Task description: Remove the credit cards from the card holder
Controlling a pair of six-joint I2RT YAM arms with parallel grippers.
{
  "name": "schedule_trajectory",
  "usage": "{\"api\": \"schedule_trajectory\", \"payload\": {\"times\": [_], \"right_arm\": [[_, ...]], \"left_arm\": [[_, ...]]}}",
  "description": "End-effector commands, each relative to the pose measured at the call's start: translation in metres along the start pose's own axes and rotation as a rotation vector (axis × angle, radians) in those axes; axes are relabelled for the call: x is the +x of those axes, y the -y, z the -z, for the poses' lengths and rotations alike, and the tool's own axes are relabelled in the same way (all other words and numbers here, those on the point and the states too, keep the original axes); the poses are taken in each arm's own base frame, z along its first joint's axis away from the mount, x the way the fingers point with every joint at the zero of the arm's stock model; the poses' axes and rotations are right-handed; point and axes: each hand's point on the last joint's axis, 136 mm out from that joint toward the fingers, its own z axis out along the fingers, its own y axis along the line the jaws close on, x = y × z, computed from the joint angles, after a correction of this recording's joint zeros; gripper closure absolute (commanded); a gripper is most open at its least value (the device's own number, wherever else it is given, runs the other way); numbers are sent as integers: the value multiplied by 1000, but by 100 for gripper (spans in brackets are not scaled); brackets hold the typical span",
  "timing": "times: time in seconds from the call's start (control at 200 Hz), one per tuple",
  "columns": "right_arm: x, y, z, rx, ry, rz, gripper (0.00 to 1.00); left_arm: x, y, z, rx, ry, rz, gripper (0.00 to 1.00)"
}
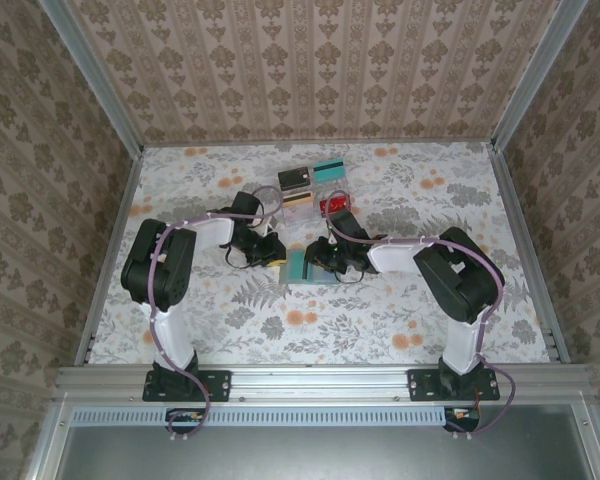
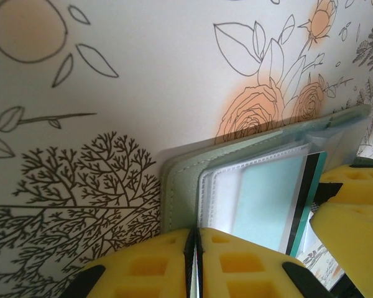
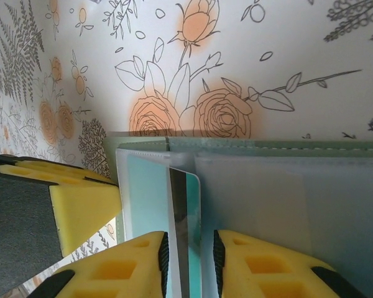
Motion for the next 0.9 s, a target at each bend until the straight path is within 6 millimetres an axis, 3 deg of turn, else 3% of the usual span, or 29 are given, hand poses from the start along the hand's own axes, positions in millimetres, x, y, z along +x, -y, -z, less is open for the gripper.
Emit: {"api": "schedule_trajectory", "payload": {"times": [0.0,0.365,0.505,0.66,0.895], "right_arm": [[7,4,-7,8,-49,-23,72],[-1,3,-2,-4,-5,-7,89],[-5,6,5,35,15,27,91],[-4,7,0,42,-4,36,91],[-4,8,-3,38,-7,34,91]], "left_arm": [[13,-26,-11,-82,-60,34,86],[11,-15,-1,-57,-32,22,86],[3,7,16,-6,26,-29,81],[-1,36,31,59,77,-84,77],[7,33,12,57,25,-66,83]]}}
